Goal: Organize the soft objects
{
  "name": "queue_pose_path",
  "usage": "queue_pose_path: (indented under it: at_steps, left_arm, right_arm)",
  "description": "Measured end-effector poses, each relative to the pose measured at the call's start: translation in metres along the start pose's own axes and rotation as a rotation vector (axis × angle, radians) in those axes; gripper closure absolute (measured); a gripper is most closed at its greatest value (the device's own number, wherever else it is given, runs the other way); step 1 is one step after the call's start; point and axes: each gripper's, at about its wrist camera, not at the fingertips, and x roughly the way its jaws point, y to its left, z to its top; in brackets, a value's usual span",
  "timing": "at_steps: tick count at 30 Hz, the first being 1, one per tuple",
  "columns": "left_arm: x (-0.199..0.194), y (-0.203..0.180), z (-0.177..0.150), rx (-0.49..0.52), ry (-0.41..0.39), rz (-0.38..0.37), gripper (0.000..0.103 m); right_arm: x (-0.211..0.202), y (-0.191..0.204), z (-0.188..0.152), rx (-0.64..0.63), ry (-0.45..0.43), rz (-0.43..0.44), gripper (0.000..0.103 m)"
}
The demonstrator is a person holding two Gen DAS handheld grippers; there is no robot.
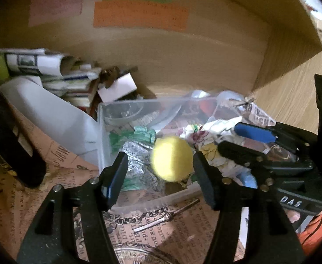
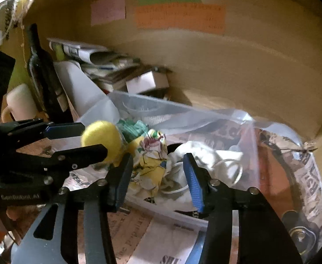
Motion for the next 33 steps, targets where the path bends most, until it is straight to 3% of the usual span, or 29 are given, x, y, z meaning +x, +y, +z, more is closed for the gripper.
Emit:
queue_pose_path:
  at_steps: [9, 16, 18, 26, 28, 33]
  left_arm:
    - [-0.073, -0.015, 0.004, 0.027, -0.196, 0.052, 0.042]
    - [-0.130, -0.033, 0.002, 0.039, -0.352, 0.067, 0.033]
    - [-0.140, -0.036, 0.001, 0.043, -0.376, 0.067, 0.033]
    - [-0.174, -0.051, -0.009, 0.067, -0.459, 0.095, 0.010]
    - [-0.180, -0.055, -0.011, 0.069, -0.473, 0.107, 0.007]
    - [-0.187, -0.061, -0.016, 0.074, -0.482, 0.110, 0.002]
  right_arm:
    - [-0.068, 0.000, 0.007, 0.016, -0.170, -0.026, 0.057]
    - [-0.128, 0.005, 0.007, 0.033, -0.333, -0.063, 0.037]
    - [-0.141, 0.006, 0.006, 0.035, -0.371, -0.074, 0.030]
    - [-0.174, 0.014, -0.001, 0.044, -0.463, -0.082, 0.012]
    - [-0.178, 0.015, -0.005, 0.050, -0.479, -0.085, 0.003]
    - [-0.186, 0.017, -0.011, 0.056, -0.497, -0.097, 0.000]
